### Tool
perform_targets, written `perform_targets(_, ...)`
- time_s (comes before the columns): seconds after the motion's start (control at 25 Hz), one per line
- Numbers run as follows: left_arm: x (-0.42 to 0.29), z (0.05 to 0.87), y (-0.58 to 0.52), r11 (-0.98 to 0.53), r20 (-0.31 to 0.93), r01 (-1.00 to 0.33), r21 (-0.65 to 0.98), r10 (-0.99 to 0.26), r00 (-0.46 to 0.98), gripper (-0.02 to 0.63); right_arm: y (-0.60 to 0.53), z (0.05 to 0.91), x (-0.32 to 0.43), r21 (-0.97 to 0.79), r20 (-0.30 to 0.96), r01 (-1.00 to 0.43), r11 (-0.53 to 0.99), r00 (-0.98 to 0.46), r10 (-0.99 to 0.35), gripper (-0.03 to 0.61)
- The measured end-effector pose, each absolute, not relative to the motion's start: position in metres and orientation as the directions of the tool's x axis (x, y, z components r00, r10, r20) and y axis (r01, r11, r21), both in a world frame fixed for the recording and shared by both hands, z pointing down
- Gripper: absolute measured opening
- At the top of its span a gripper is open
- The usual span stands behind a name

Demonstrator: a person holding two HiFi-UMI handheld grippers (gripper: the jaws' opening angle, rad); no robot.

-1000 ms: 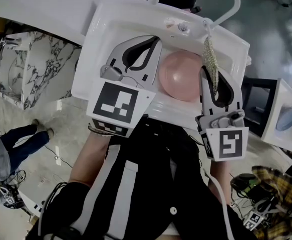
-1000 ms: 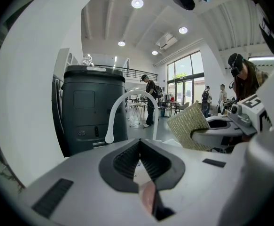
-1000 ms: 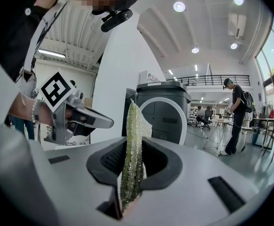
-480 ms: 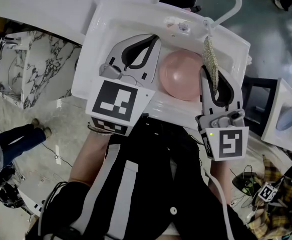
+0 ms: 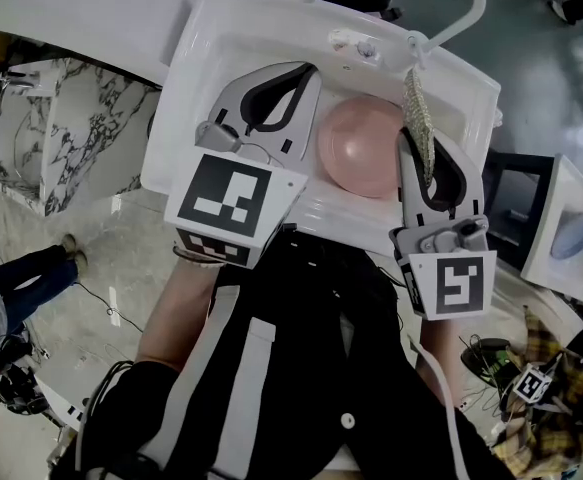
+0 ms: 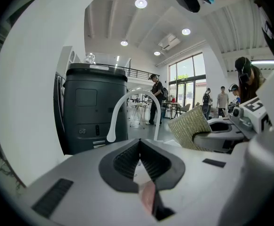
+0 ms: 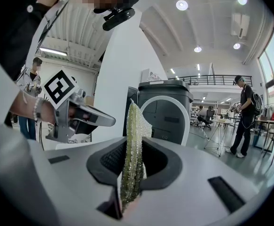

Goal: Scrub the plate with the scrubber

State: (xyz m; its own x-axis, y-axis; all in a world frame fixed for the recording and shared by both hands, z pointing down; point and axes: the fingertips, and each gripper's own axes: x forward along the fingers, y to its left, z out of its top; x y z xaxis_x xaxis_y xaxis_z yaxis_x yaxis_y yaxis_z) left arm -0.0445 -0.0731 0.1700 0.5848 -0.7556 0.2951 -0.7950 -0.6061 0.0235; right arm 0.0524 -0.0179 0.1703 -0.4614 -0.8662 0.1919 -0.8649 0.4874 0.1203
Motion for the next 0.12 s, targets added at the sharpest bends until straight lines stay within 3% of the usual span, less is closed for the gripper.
perform_targets(0.12,-0.0447,0.1705,-0.0739,-0.606,0.294,-0.795,0.025,-0.756,0.585,0.0,-0.0186,0.1705,0.0518,0.122,0.19,-0.864,0.489,-0.463,-0.866,0.072)
